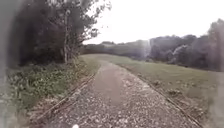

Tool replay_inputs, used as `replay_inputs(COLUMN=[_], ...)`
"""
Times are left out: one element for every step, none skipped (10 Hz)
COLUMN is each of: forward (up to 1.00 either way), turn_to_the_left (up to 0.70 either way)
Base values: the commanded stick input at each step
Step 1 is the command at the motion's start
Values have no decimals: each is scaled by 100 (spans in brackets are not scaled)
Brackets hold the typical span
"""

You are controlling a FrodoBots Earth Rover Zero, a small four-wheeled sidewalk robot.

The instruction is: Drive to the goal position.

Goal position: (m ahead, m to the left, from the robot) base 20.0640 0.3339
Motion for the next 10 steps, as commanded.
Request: replay_inputs(forward=[70, 70, 70, 70, 70, 70, 70, 70, 70, 70], turn_to_the_left=[0, 0, 0, -8, -35, -35, -23, -1, 0, 0])
